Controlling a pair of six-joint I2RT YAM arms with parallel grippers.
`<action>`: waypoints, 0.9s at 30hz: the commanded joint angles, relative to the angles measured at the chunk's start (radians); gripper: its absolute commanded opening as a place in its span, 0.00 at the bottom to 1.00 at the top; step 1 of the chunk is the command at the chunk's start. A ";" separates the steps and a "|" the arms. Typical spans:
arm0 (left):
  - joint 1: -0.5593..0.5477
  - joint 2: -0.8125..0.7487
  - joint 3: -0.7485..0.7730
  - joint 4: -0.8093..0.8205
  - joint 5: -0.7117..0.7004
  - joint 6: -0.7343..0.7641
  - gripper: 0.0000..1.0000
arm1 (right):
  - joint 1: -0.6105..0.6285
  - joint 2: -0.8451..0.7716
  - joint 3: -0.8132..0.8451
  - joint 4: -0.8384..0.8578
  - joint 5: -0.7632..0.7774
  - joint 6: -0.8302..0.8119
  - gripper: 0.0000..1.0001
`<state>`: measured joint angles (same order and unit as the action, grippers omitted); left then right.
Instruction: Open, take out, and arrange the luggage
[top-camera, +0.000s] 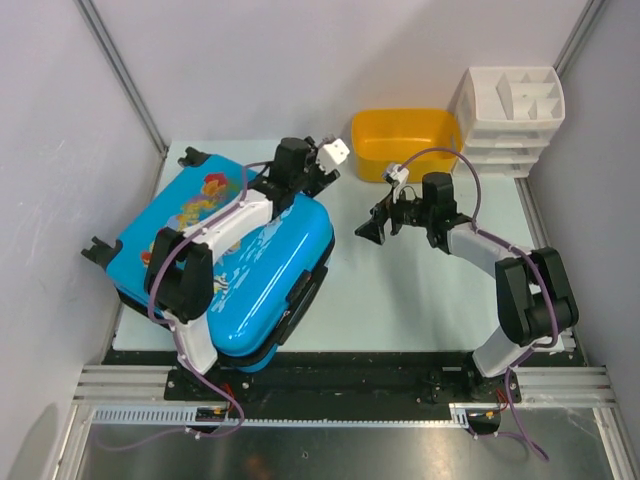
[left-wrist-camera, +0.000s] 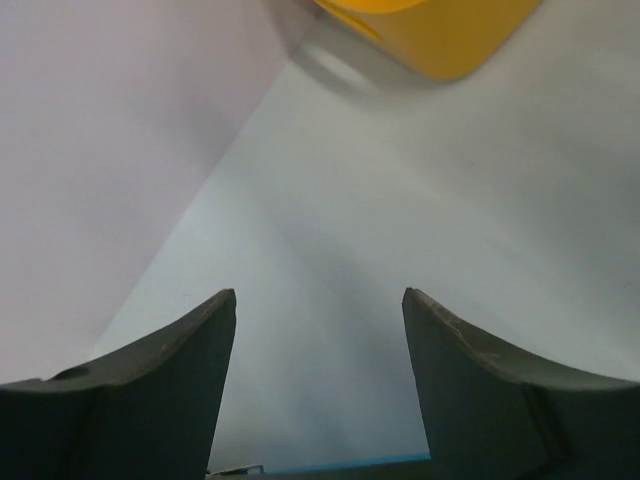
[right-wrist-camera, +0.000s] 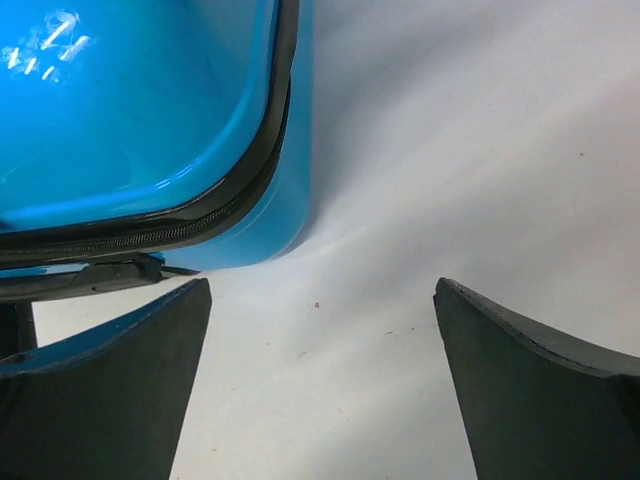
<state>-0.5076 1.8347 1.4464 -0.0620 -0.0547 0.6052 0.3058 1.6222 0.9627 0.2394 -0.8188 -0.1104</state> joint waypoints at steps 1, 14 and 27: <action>0.053 -0.120 0.107 -0.275 0.056 -0.128 0.75 | -0.002 -0.059 0.001 -0.086 -0.011 -0.037 0.99; 0.662 -0.258 0.223 -0.439 0.226 -0.658 0.98 | 0.105 -0.120 -0.005 -0.302 0.000 -0.146 0.95; 0.702 0.010 0.293 -0.440 0.392 -1.030 1.00 | 0.214 -0.113 -0.082 -0.286 0.053 -0.187 0.93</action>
<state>0.2325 1.7691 1.6775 -0.4911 0.2958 -0.3080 0.4870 1.5330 0.8974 -0.0750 -0.7826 -0.2852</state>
